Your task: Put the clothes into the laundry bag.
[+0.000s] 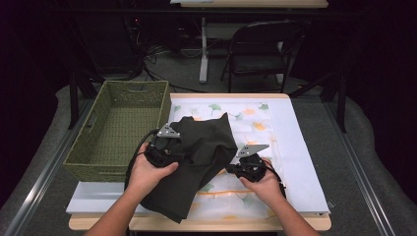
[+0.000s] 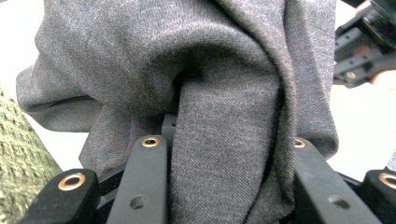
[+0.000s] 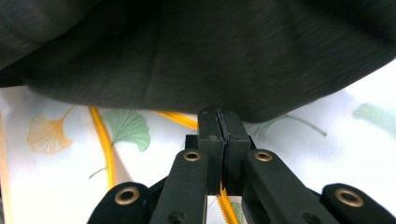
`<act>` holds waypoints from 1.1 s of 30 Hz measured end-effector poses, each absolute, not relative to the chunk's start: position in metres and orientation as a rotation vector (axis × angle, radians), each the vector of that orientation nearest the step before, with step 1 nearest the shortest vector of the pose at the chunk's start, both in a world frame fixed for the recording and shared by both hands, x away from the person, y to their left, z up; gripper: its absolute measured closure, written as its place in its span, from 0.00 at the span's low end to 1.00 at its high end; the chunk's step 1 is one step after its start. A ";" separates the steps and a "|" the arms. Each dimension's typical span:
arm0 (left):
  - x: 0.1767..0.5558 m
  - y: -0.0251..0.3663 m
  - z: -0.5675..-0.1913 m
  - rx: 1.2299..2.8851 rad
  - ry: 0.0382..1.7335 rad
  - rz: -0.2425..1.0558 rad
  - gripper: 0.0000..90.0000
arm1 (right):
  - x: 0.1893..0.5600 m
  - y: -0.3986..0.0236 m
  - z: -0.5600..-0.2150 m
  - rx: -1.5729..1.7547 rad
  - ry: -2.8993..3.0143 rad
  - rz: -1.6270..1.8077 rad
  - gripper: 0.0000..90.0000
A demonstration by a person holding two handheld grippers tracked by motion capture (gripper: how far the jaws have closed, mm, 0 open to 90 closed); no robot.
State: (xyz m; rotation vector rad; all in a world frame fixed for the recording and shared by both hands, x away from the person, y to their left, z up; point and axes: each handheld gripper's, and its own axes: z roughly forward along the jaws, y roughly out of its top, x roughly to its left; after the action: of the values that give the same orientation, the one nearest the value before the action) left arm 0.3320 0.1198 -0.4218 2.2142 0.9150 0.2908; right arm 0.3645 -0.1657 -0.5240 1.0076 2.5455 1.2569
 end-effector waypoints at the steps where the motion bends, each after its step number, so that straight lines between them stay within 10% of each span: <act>1: 0.331 0.123 -0.420 2.205 0.921 0.299 0.75 | 0.364 -0.166 -0.524 1.008 2.546 1.257 0.99; 33: 0.302 0.156 -0.424 2.165 0.926 0.269 0.74 | 0.425 -0.145 -0.489 1.076 2.488 1.238 0.99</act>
State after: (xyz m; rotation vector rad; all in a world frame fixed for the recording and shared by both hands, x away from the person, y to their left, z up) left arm 0.3023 0.1563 -0.4240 2.1653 0.9261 0.2692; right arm 0.4248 -0.1447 -0.4889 1.0763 2.4882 1.2379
